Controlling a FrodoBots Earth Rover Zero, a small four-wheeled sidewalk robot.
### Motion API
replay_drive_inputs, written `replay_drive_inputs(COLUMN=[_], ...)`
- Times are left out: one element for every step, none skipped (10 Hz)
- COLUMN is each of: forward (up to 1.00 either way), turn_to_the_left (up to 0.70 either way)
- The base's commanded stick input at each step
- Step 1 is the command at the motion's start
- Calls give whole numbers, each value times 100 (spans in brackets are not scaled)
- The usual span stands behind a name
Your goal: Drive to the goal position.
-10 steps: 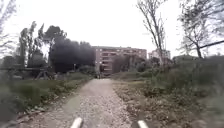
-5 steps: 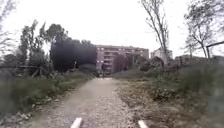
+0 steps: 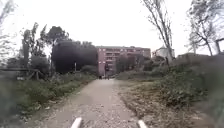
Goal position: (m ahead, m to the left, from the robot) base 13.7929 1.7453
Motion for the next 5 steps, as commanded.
replay_drive_inputs(forward=[70, 70, 70, 70, 70], turn_to_the_left=[0, 0, 0, 0, 0])
